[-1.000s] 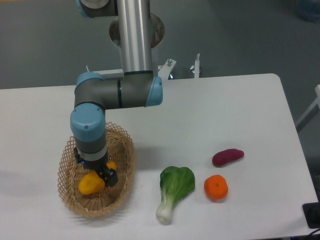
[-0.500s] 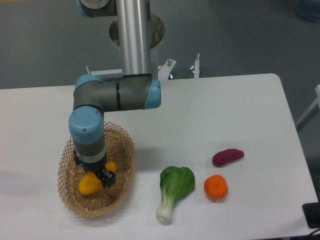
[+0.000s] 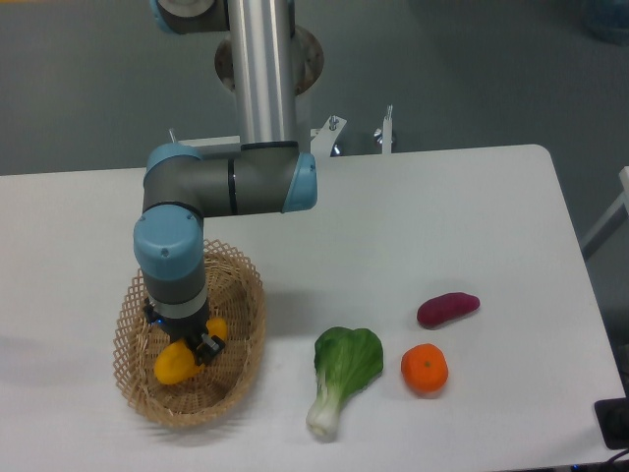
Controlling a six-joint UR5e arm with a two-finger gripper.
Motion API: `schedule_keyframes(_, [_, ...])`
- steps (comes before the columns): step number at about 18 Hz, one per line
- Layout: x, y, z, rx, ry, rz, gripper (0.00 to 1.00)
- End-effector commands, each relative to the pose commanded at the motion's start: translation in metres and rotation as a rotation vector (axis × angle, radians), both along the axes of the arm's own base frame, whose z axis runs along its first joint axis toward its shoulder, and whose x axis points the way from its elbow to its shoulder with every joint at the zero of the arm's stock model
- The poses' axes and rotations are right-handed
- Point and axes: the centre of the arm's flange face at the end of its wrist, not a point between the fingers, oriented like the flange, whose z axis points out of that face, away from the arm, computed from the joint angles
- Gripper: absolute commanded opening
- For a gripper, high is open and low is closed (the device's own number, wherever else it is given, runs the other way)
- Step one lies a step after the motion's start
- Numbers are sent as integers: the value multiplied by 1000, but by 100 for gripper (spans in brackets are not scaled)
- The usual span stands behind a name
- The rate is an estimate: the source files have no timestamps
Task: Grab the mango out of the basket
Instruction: 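Close the gripper around the yellow mango inside the basket, then lift the mango out of the basket and carry it beside the sweet potato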
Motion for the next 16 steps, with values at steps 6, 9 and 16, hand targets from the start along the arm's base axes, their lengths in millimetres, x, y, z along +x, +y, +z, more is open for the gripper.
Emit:
schedule_keyframes(6, [-58,-18,90,119,78,45,42])
schedule_keyframes(9, [-104,-49,110,125,124,12,42])
schedule_keyframes(16, [-241,-174,145,35,131,-41,42])
